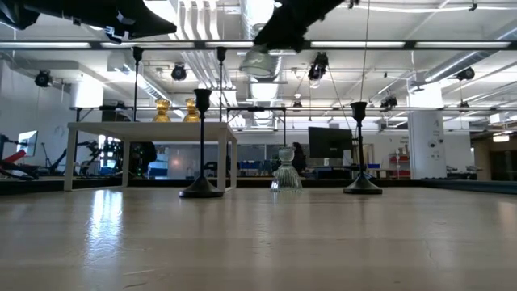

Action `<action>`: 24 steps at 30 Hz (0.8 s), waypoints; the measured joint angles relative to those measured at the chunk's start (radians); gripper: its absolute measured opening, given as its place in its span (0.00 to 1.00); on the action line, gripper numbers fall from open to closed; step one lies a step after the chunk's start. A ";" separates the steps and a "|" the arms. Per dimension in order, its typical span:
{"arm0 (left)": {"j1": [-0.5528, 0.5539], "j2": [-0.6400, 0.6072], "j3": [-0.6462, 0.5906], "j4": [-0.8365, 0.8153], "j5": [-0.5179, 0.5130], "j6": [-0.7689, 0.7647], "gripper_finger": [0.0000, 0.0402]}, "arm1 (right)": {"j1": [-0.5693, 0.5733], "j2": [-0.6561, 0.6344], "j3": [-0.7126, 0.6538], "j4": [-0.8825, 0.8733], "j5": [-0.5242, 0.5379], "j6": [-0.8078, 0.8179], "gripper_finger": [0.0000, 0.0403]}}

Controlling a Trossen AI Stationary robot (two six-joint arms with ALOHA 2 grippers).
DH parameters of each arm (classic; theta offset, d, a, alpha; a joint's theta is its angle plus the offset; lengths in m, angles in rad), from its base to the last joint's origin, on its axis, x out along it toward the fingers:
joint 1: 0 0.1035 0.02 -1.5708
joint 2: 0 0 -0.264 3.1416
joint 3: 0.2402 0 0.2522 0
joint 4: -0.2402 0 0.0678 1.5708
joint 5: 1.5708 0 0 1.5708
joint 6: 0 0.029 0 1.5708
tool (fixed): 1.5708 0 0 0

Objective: Pick & Place candle stick holders
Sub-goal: Put the bottom transparent candle holder on the shelf

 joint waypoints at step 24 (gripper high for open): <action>-0.002 -0.039 0.000 -0.019 -0.185 -0.022 0.03 | -0.142 0.619 0.721 -0.227 -0.149 -0.152 0.30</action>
